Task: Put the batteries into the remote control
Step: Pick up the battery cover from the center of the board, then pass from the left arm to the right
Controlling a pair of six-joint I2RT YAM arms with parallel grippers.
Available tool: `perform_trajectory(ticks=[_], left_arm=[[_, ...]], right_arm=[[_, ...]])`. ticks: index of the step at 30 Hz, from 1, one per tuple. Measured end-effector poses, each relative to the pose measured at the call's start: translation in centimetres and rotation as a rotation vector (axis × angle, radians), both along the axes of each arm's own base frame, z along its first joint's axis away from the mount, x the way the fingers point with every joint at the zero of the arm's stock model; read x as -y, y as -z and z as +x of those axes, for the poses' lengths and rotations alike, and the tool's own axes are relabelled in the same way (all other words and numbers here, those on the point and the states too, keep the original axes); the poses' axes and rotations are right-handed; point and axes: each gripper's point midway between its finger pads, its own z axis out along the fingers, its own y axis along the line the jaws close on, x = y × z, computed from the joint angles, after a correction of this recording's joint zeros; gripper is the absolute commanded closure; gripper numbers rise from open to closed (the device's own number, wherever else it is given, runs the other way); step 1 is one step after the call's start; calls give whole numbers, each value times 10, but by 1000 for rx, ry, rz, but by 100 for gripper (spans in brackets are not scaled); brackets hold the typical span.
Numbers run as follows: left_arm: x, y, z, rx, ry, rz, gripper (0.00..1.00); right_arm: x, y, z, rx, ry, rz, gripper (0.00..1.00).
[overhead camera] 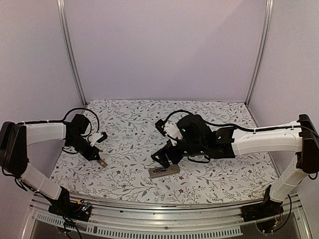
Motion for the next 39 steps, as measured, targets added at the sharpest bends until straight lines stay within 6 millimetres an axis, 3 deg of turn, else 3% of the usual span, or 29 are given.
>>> perform_trajectory(ticks=[3,5,7,9,12,15,19,21,24,29,33,39], left_arm=[[17,-34,17,128,76,-21,100],[44,-79,29,330,215,-63,100],[76,-134,29,583,395,-137,100],[106,-199,10,907,606,-221,100],[132,-257,-35,1336,896,-279,100],[154,-257,-75,1607,1182,-290,100],[169,-240,-93,1816,1384,-247,100],[174,-242,-97,1920,1440,-219,100],[182,-261,-107,2108,1482,-179,100],[191,-279,-134,2264,1519,-226,100],[193,-284,-151,2297,1543,-301,100],[195,-287,-168,2302,1569,-390,100]], right_arm=[[1,-4,1,0,4,9,1],[0,-13,-2,-3,-16,37,1],[-2,-29,-8,-5,-59,85,1],[-7,-53,-19,8,-131,155,1],[-11,-92,-38,37,-249,259,1],[-18,-125,-54,62,-361,337,1],[-28,-148,-71,74,-482,393,1],[-37,-147,-78,75,-530,397,1],[-49,-130,-84,69,-581,370,3],[-61,-107,-91,69,-650,334,8],[-68,-114,-94,129,-691,343,11],[-86,-129,-112,210,-787,366,32]])
